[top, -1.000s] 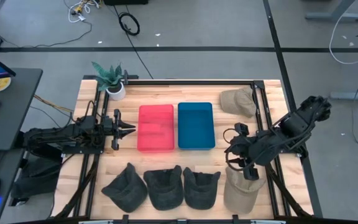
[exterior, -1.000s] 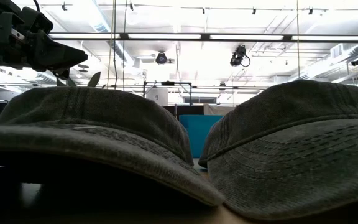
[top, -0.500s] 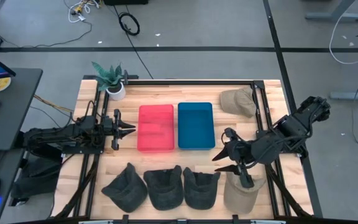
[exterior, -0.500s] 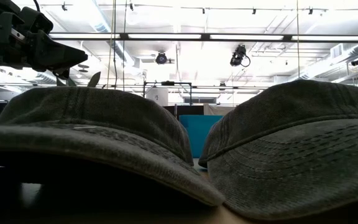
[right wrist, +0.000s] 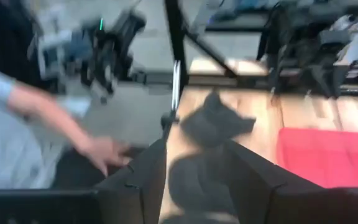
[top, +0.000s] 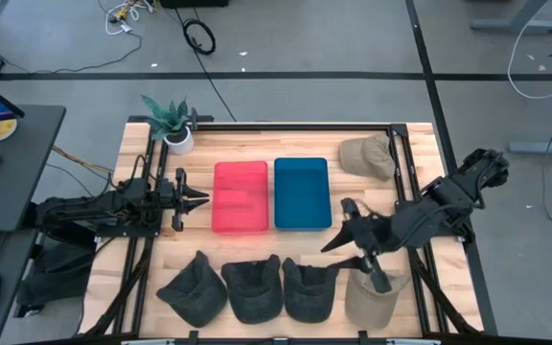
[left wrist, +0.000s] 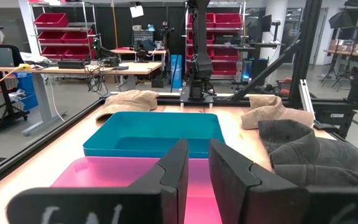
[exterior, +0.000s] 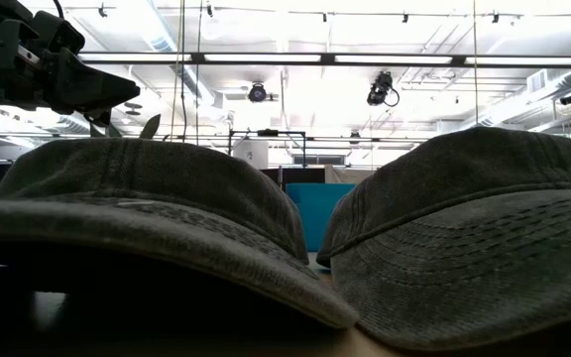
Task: Pick & Place hat
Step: Put the bottom brown cap into the blue bin
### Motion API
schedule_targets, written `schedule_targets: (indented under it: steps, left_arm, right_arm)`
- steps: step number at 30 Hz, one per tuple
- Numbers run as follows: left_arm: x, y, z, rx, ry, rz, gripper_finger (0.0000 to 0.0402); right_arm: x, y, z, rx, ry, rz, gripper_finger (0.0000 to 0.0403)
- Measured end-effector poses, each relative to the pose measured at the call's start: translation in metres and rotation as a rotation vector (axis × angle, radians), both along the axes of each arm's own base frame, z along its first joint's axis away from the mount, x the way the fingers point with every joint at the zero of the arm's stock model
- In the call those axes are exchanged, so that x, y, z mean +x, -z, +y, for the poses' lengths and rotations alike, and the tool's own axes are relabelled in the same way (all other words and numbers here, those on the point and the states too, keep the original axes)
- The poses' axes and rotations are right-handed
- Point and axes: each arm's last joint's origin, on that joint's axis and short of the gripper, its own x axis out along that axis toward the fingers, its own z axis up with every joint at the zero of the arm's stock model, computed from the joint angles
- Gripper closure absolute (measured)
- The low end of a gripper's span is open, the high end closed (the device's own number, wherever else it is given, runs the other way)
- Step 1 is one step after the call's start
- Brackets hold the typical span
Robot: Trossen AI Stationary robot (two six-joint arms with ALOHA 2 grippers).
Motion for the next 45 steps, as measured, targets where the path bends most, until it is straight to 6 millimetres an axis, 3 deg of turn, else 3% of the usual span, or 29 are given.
schedule_targets:
  steps: [5, 12, 15, 18, 23, 29, 38, 45]
  left_arm:
    - [0.000, 0.000, 0.000, 0.000, 0.000, 0.000, 0.0335]
    - [0.000, 0.000, 0.000, 0.000, 0.000, 0.000, 0.0335]
    - [0.000, 0.000, 0.000, 0.000, 0.000, 0.000, 0.0335]
    - [0.000, 0.000, 0.000, 0.000, 0.000, 0.000, 0.0335]
    - [0.000, 0.000, 0.000, 0.000, 0.000, 0.000, 0.0335]
    - [0.000, 0.000, 0.000, 0.000, 0.000, 0.000, 0.0335]
    - [0.000, 0.000, 0.000, 0.000, 0.000, 0.000, 0.0335]
    - [0.000, 0.000, 0.000, 0.000, 0.000, 0.000, 0.0335]
  right_arm:
    - [-0.005, 0.010, 0.000, 0.028, -0.052, 0.145, 0.0243]
    - [-0.009, 0.026, 0.003, 0.218, 0.041, 0.431, 0.0243]
    - [-0.011, 0.032, 0.008, 0.275, -0.011, 0.560, 0.0243]
    - [-0.018, 0.036, 0.012, 0.297, -0.033, 0.658, 0.0243]
    - [-0.033, 0.048, 0.017, 0.219, 0.086, 0.767, 0.0243]
    - [-0.041, 0.087, 0.031, 0.165, 0.200, 0.894, 0.0243]
    - [-0.055, 0.171, 0.033, 0.048, 0.299, 1.190, 0.0243]
    - [-0.056, 0.219, 0.033, 0.089, 0.293, 1.229, 0.0243]
